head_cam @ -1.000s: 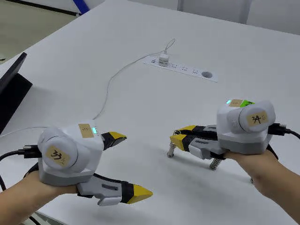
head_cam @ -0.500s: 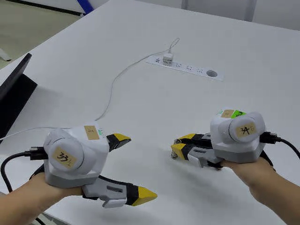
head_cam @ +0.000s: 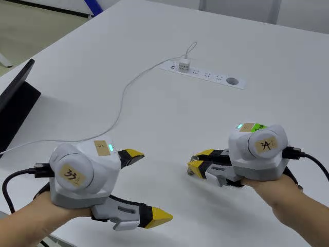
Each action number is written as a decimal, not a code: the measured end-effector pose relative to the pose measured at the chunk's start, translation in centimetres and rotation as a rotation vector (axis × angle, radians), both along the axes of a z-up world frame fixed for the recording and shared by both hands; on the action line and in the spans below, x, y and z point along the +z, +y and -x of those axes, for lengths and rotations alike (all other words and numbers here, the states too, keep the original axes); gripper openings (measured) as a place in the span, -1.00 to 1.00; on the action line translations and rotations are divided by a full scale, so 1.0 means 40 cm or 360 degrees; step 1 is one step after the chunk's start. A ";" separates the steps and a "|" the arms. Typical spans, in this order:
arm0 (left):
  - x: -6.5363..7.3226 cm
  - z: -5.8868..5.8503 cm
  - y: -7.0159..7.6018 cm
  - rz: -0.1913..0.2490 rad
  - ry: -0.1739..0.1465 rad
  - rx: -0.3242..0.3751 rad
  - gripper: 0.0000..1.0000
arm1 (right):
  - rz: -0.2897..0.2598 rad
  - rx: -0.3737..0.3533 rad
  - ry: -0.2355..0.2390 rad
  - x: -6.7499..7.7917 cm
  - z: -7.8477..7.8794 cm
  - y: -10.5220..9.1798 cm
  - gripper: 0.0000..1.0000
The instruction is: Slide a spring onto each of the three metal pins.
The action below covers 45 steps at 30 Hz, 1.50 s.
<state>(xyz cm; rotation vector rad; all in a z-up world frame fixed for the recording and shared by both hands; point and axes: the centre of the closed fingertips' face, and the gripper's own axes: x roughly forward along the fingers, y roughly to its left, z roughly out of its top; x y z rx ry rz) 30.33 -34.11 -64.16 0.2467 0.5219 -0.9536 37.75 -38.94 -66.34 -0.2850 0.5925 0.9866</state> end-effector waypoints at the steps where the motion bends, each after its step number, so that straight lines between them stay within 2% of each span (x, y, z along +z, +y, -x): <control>1: 0.001 0.000 0.000 0.0002 -0.0001 0.0001 0.64 | -0.0001 -0.0002 0.0003 0.000 0.000 0.000 -0.76; 18: 0.021 -0.003 -0.009 0.0011 -0.0017 -0.0012 0.64 | -0.0009 0.0001 0.0012 0.028 0.022 -0.010 -0.65; 27: 0.042 -0.004 -0.018 0.0007 -0.0048 -0.0038 0.65 | -0.0020 -0.0011 -0.0068 0.091 0.035 -0.038 -0.60; 31: 0.053 -0.005 -0.026 0.0015 -0.0061 -0.0049 0.65 | -0.0010 -0.0029 -0.0090 0.107 0.049 -0.060 -0.57; 32: 0.058 -0.006 -0.031 0.0022 -0.0063 -0.0053 0.65 | -0.0020 -0.0033 -0.0111 0.115 0.054 -0.065 -0.56; 34: 0.065 -0.009 -0.042 0.0025 -0.0073 -0.0063 0.65 | -0.0114 -0.0053 -0.0163 0.144 0.061 -0.067 -0.54; 36: 0.074 -0.010 -0.053 0.0034 -0.0087 -0.0075 0.65 | -0.0124 -0.0081 -0.0175 0.153 0.069 -0.080 -0.51; 39: 0.088 -0.011 -0.070 0.0068 -0.0100 -0.0096 0.66 | -0.0130 -0.0104 -0.0237 0.173 0.086 -0.107 -0.47; 45: 0.103 -0.012 -0.077 0.0087 -0.0117 -0.0110 0.68 | -0.0134 -0.0231 -0.0250 0.181 0.109 -0.198 -0.41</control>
